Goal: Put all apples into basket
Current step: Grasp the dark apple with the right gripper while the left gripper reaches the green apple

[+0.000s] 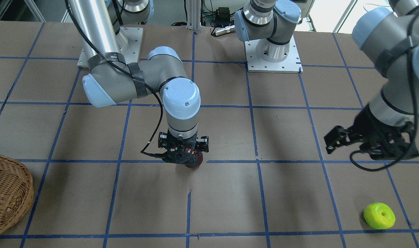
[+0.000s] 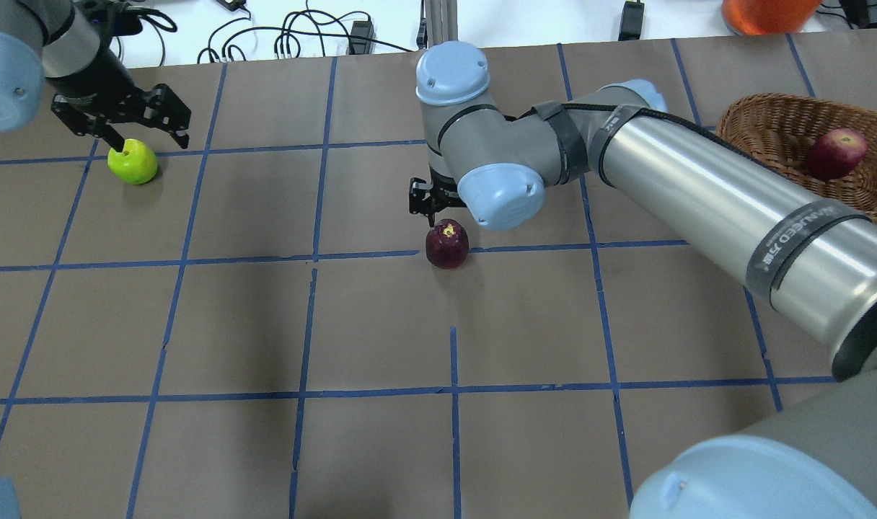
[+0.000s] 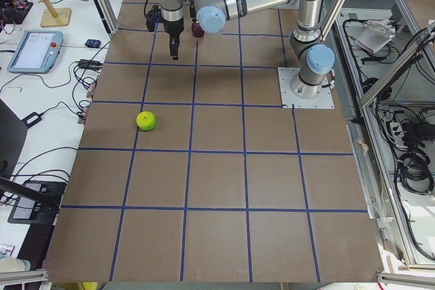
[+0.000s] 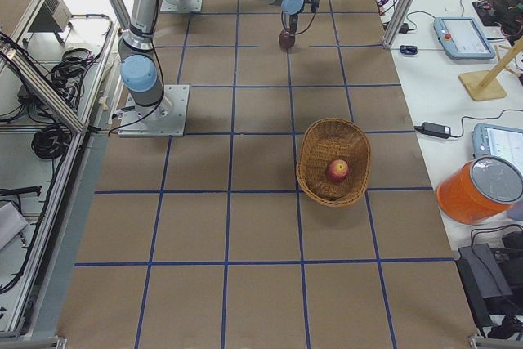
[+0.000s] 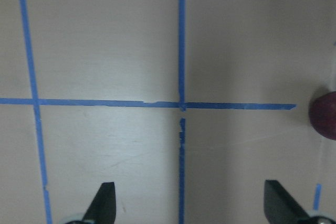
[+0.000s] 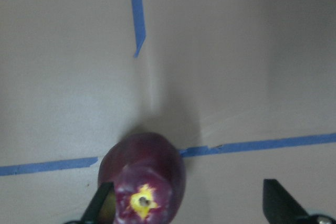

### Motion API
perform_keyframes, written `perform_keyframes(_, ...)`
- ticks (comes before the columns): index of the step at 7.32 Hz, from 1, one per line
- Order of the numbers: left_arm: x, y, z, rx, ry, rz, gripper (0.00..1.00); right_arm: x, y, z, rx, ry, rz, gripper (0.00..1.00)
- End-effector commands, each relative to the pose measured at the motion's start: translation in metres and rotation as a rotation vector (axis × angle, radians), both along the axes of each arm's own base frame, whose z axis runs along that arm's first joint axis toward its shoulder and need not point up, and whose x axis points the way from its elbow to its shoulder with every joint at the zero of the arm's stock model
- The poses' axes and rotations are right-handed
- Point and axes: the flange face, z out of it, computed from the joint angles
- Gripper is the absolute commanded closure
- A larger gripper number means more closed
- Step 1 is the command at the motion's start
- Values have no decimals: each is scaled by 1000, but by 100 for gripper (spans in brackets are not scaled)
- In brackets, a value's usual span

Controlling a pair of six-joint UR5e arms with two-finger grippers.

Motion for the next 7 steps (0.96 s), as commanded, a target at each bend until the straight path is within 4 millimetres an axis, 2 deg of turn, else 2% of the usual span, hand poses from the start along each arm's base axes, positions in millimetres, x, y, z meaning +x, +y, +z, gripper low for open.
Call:
perform_keyframes(1, 92, -23, -49, -21, -21, -39, 0, 6, 18, -33, 28, 9, -21, 0)
perform_keyframes(2, 139, -29, -77, -49, -44, -80, 0, 11, 17, -37, 2, -4, -17, 0)
perform_keyframes(3, 152, -42, -106, -71, -59, -89, 0, 13, 16, -43, 8, -1, -14, 0)
perform_keyframes(5, 164, -80, -142, -111, -2, -96, 0, 21, 10, -35, -44, -58, -12, 0)
perform_keyframes(6, 170, -90, -155, -103, 1, -97, 0, 22, 11, -35, -40, -69, -10, 0)
perform_keyframes(7, 173, -95, -175, -91, 8, -97, 0, 19, 15, -44, -23, -62, -3, 0)
